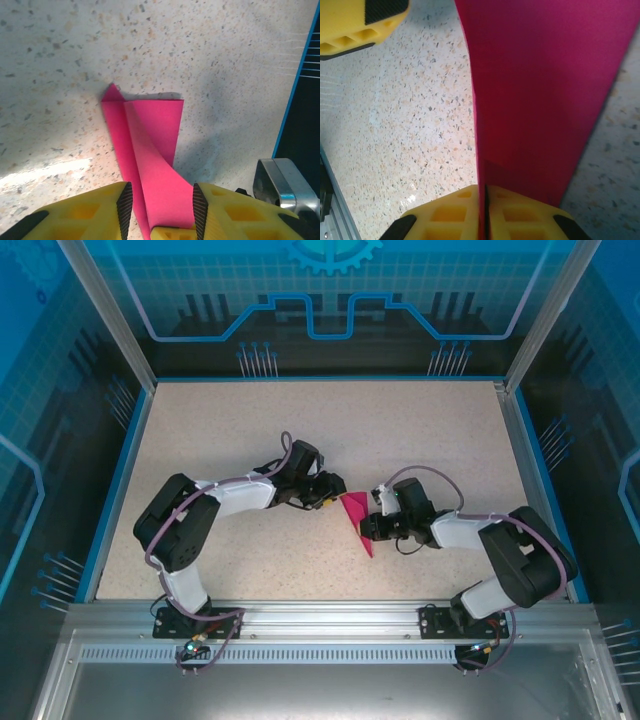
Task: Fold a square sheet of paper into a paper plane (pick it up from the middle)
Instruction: Fold the wing for the fifth time at the center of the table.
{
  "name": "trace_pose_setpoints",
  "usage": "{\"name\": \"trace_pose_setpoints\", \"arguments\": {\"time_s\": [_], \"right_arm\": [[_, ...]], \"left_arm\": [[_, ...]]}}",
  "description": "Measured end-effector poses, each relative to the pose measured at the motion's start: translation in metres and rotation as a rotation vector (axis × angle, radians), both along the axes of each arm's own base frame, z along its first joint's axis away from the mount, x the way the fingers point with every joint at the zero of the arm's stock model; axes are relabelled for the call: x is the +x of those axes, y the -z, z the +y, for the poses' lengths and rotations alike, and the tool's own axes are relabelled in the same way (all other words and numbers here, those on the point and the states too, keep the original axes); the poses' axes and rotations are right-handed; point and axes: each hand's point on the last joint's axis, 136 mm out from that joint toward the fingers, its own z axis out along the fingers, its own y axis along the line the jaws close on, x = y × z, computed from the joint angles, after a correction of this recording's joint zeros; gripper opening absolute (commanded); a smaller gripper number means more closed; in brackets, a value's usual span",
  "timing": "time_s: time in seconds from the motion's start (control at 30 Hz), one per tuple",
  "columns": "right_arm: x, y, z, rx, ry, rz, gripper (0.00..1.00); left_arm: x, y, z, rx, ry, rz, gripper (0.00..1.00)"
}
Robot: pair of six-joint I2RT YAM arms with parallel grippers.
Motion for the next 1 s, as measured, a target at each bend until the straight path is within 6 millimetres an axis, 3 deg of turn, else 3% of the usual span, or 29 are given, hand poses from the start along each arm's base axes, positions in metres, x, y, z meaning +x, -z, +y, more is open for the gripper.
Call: {"name": "trace_pose_setpoints", "arguments": {"time_s": [0.33,0.8,1.0], "right_arm": [[0.001,0.011,-0.004,-0.016,0.051,0.055,0.12],[0.006,0.009,-0.006,0.105,0.131,0.168,0.12],[0.015,0.008,-0.016,0.129,0.193,0.187,0.12]], "left_arm": [[0.000,-0.001,-0.001,-0.004,0.002,-0.004,0.41],[-0.004,-0.002,-0.005,-0.013,0.022,-0.002,0.40],[-0.006,-0.005,-0.010,-0.029,0.038,-0.005,0.37]]}}
